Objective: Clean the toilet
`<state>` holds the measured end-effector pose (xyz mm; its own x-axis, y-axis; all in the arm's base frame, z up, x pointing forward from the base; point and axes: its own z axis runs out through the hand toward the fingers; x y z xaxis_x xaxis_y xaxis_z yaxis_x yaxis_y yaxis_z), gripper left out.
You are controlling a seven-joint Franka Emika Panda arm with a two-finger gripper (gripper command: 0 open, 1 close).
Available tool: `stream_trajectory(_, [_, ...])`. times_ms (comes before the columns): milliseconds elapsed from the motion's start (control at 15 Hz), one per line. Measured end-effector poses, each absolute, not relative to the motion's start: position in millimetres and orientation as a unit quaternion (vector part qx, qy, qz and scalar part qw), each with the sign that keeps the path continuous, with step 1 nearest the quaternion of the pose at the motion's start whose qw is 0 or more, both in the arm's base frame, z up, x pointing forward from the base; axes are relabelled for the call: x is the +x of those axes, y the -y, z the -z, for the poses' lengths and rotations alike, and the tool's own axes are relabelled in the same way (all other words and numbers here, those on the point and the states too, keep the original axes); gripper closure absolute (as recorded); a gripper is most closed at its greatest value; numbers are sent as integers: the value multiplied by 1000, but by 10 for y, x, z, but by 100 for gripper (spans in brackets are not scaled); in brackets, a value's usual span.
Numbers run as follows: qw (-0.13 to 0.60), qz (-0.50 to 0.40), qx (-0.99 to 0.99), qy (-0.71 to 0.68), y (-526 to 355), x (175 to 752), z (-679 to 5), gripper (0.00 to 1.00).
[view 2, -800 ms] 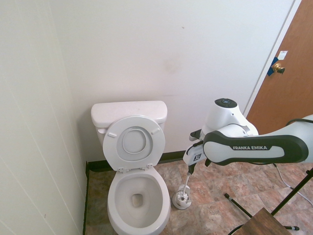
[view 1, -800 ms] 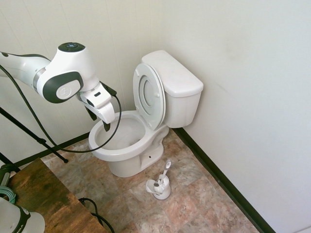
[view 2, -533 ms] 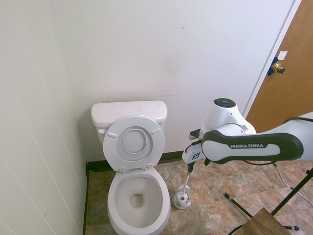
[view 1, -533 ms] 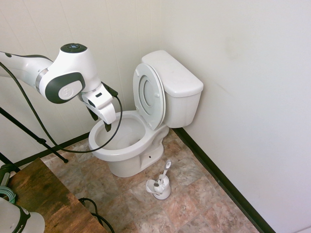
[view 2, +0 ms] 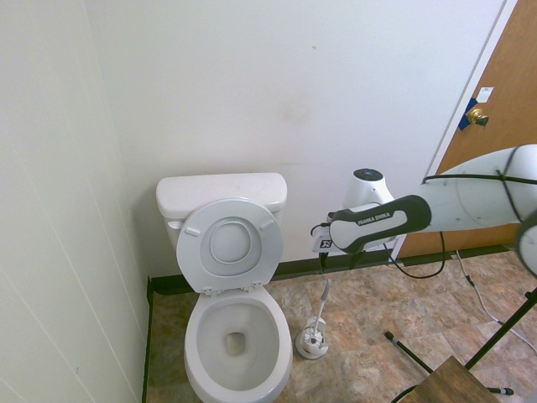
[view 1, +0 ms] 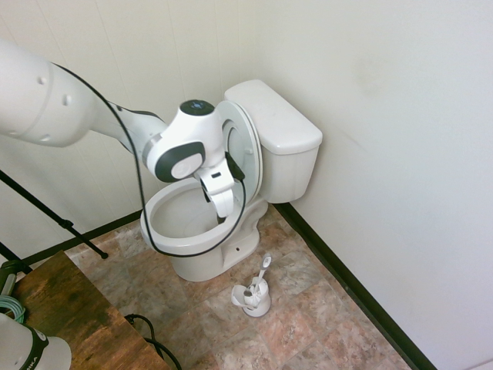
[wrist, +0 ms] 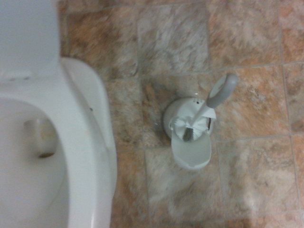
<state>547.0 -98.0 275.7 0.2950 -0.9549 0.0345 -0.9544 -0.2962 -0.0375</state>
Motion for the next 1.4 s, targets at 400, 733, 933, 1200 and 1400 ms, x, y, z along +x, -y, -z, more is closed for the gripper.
stream_trajectory(400, [-11, -15, -768, -640, 1550, 5998, -1690, 0])
stream_trajectory(733, [-9, -39, -750, -661, 1843, 6140, -1055, 0])
stream_trajectory(933, [-3, -51, -744, -666, 1864, 6285, -946, 0])
stream_trajectory(1200, [-4, -56, -736, -674, 1969, 6410, -601, 0])
stream_trajectory(1400, [-3, -63, -729, -682, 2077, 6461, -327, 0])
